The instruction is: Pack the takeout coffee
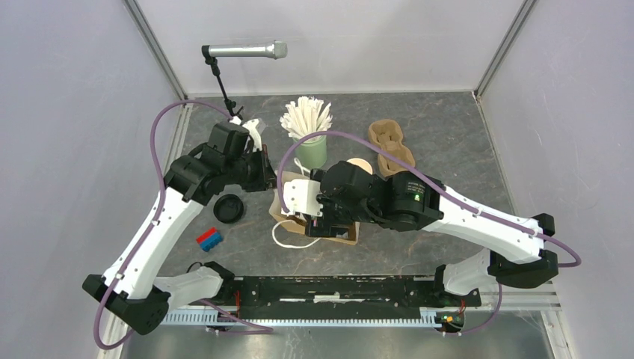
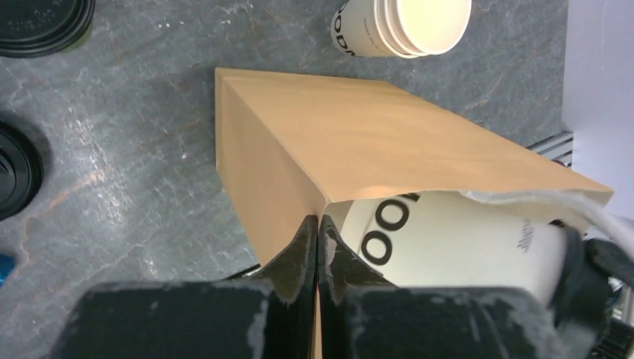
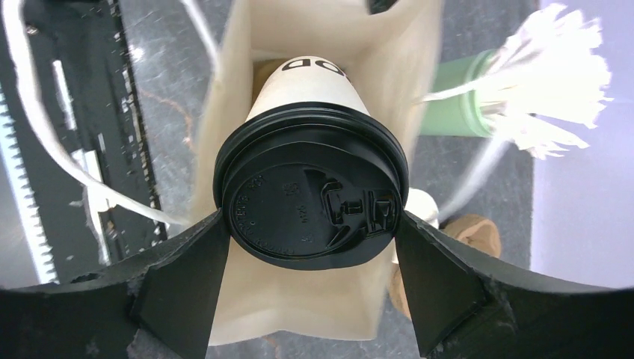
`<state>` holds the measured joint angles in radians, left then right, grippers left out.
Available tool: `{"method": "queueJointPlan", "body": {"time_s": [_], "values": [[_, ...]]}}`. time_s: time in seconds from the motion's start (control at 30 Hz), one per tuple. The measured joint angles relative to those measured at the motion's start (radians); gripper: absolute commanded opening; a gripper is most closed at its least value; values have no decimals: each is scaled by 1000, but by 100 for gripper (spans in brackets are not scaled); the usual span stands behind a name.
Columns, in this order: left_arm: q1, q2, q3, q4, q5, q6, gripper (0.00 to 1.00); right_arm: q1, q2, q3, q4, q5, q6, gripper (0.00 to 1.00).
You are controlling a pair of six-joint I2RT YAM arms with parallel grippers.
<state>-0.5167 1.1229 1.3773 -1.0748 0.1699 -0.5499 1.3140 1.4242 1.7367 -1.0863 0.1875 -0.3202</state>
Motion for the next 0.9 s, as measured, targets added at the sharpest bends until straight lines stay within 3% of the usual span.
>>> {"method": "queueJointPlan", "body": {"time_s": [0.27, 0.43, 0.47, 0.53, 0.63, 0.7, 0.9], "values": [[0, -136, -98, 137, -46, 55, 2, -2, 11, -7, 133, 104, -39, 84], [0, -261, -235, 236, -89, 69, 3, -7, 26, -82, 212, 128, -71, 84], [0, -278, -256, 246, -89, 69, 7, -7, 33, -90, 217, 129, -76, 84], [0, -306, -290, 256, -85, 69, 31, -7, 43, -106, 225, 128, -85, 83], [0, -323, -299, 246, -74, 61, 56, -7, 45, -135, 232, 124, -94, 82], [0, -331, -294, 219, -65, 40, 62, -7, 45, -150, 236, 116, -95, 82], [0, -322, -170, 0, -37, -3, 62, 10, 43, -185, 243, 87, -96, 83]]}}
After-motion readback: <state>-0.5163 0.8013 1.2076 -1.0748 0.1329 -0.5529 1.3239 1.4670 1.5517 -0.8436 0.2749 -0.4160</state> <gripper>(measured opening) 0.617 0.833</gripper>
